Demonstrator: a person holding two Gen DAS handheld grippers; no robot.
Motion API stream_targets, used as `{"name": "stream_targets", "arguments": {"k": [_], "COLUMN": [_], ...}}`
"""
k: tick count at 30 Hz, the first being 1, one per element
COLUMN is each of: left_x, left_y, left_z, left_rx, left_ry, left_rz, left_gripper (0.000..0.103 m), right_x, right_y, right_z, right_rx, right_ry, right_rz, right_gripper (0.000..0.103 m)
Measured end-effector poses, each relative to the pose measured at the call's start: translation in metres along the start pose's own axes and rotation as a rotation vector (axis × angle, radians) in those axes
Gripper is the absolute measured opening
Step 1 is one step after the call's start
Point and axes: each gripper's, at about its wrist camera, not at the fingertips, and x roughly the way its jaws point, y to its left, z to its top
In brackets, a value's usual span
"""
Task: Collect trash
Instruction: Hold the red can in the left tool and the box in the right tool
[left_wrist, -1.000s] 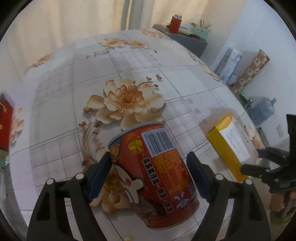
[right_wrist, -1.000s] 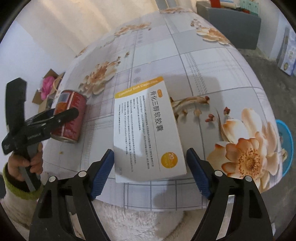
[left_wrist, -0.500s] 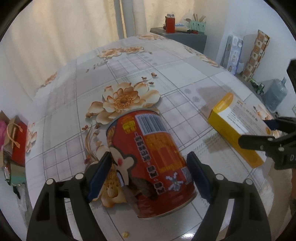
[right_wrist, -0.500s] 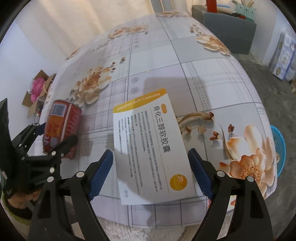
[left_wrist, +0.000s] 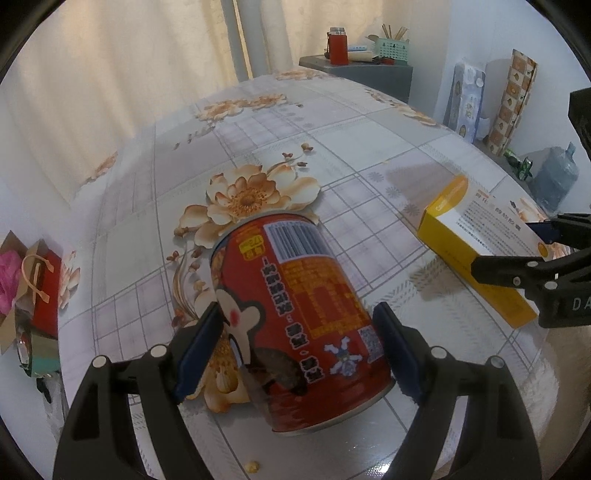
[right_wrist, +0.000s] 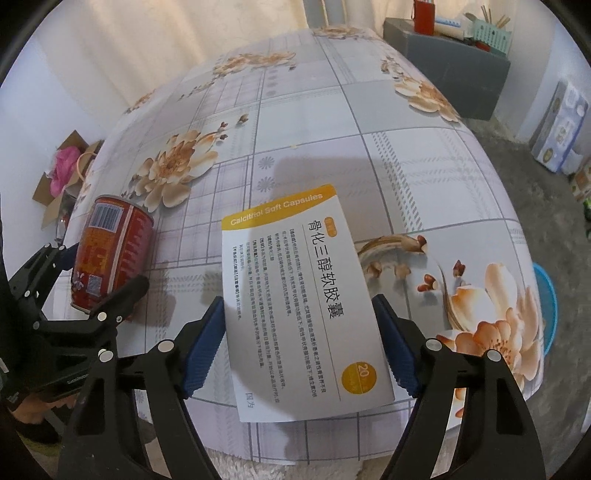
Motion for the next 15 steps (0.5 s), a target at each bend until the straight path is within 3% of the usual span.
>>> {"name": "stream_targets", "arguments": {"k": [15], "left_x": [-0.0048], "left_y": [-0.0056], "left_z": [0.0014], "left_rx": [0.031], "left_ry": [-0.017], "left_rz": [0.009], "left_gripper": [0.081], "right_x": [-0.0032], "right_y": [-0.0004], "right_z": [-0.0070], "right_rx": [0.029], "right_ry": [0.018], "right_rz": [0.016], "right_gripper": [0.074]}}
